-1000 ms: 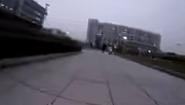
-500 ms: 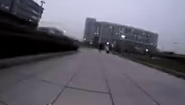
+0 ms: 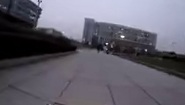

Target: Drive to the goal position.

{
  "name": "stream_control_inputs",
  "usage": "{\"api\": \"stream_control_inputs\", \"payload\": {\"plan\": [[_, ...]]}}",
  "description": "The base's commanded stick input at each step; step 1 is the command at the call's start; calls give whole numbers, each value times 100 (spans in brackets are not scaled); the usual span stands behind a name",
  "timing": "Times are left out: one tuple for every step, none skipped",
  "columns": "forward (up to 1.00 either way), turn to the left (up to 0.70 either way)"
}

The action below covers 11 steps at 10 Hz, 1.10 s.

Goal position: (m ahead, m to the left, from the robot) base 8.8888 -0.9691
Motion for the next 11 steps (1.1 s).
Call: {"api": "stream_control_inputs", "payload": {"plan": [[85,-34],[85,-34],[85,-24],[85,0],[85,0],[85,0],[85,0],[85,0],[85,0],[85,0],[85,0]]}}
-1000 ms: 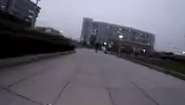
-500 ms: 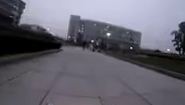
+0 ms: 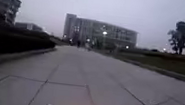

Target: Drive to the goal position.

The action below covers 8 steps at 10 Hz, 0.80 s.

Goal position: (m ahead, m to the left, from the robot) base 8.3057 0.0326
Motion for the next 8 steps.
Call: {"api": "stream_control_inputs", "payload": {"plan": [[85,0],[85,0],[85,0],[85,0],[89,0],[100,0],[100,0],[100,0]]}}
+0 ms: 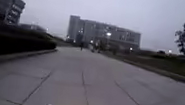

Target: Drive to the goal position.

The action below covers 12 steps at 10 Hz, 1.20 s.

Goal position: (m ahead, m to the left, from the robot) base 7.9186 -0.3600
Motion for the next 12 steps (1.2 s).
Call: {"api": "stream_control_inputs", "payload": {"plan": [[100,0],[100,0],[100,0],[100,0],[100,0],[100,0],[100,0],[100,0],[100,0],[100,0],[100,0],[100,0]]}}
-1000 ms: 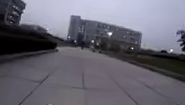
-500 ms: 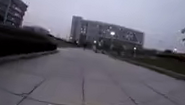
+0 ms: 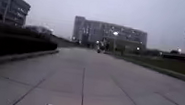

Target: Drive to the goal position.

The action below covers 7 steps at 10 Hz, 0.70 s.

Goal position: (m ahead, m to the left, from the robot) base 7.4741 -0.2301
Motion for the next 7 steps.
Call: {"api": "stream_control_inputs", "payload": {"plan": [[100,0],[100,0],[100,0],[100,0],[100,0],[100,0],[100,0]]}}
